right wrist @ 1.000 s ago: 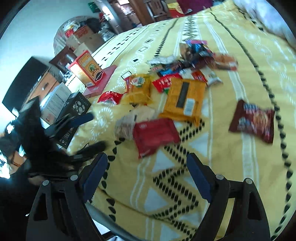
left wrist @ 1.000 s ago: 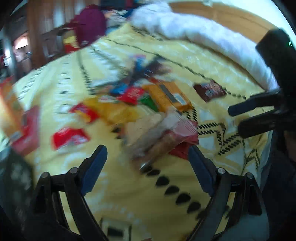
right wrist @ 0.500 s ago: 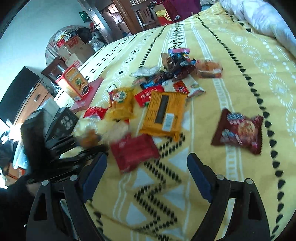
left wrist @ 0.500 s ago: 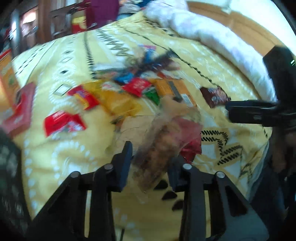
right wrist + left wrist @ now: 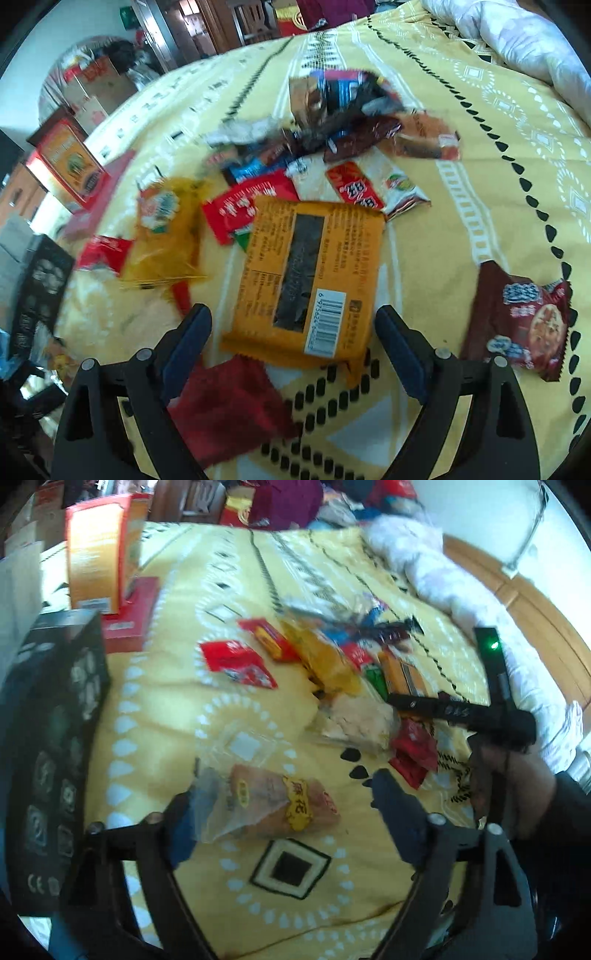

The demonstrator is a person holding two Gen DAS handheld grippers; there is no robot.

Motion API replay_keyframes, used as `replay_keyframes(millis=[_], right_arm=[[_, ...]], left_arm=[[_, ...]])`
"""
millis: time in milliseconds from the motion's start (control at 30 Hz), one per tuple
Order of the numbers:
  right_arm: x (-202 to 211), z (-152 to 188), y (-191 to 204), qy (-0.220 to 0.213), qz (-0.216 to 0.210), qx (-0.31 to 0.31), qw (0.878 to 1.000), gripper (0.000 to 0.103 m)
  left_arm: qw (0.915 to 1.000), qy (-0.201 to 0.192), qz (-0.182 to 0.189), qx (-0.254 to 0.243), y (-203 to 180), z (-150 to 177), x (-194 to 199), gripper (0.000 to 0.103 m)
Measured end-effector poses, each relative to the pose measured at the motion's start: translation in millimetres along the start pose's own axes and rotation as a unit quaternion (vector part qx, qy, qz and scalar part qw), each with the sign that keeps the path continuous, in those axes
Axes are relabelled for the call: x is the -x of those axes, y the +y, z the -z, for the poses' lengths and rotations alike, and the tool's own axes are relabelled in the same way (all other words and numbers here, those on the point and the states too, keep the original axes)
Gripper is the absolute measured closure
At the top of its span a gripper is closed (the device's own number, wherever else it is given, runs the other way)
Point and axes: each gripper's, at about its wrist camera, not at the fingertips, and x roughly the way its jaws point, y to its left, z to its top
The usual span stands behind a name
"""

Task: Organize snacks
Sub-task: 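Grasp the clear twisted-dough-stick packet with the left tool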

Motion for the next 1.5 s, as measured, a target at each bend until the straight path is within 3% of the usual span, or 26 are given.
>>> replay_keyframes(millis=[100,133,167,467,533,600,733,900,1000,1200,1300,1400,1500], right_arm=[[-9,1,0,-0.002,0.007,0.006,1.0,0.012],[-10,1,0,-0.003,0.008,0.013,1.0,0.016],[-10,1,-1,-0.007,0.006,0.017,1.0,0.028],[47,17,-25,-0.059,-0.047,0.002,0.997,0.03],[66,22,-27,-0.072,-0.058,0.002,0.996,0.03],[81,28,-30,-0.079,-0.067,0.002,0.995,0.03],[96,35,-33,-0.084,-0.081,-0.004,0.993,0.03],[112,42,-35,-0.093,-0.099,-0.013,0.991,0.032],[110,45,-34,-0.087,-0.088,0.0,0.992,0.032],[111,55,-52,-0.069,-0.082,-0.014,0.994,0.029],[110,63,-61,-0.06,-0.072,-0.016,0.995,0.026],[112,67,-65,-0.063,-0.064,-0.022,0.996,0.022],[119,66,-64,-0.078,-0.054,-0.021,0.995,0.019]], left_arm=[[0.9999,-0.001,-0.015,-0.003,2,4,-1,0.015],[0.9999,0.002,-0.013,-0.001,3,6,-1,0.015],[0.9999,0.009,-0.014,0.003,5,8,-2,0.015],[0.9994,0.016,-0.03,-0.002,4,17,8,0.015],[0.9988,0.041,0.024,-0.008,-1,18,10,0.015],[0.9876,0.105,0.112,-0.032,-14,23,1,0.016],[0.9807,0.123,0.146,-0.041,-25,25,9,0.021],[0.9904,0.048,0.09,-0.093,-37,19,31,0.019],[0.9914,0.048,0.061,-0.106,-42,12,19,0.021],[0.9898,0.006,0.09,-0.11,-49,-3,52,0.021],[0.9886,-0.019,0.078,-0.128,-53,-10,57,0.019],[0.9855,-0.004,0.062,-0.158,-51,-15,33,0.01],[0.9812,0.026,0.034,-0.188,-46,-12,-3,0.009]])
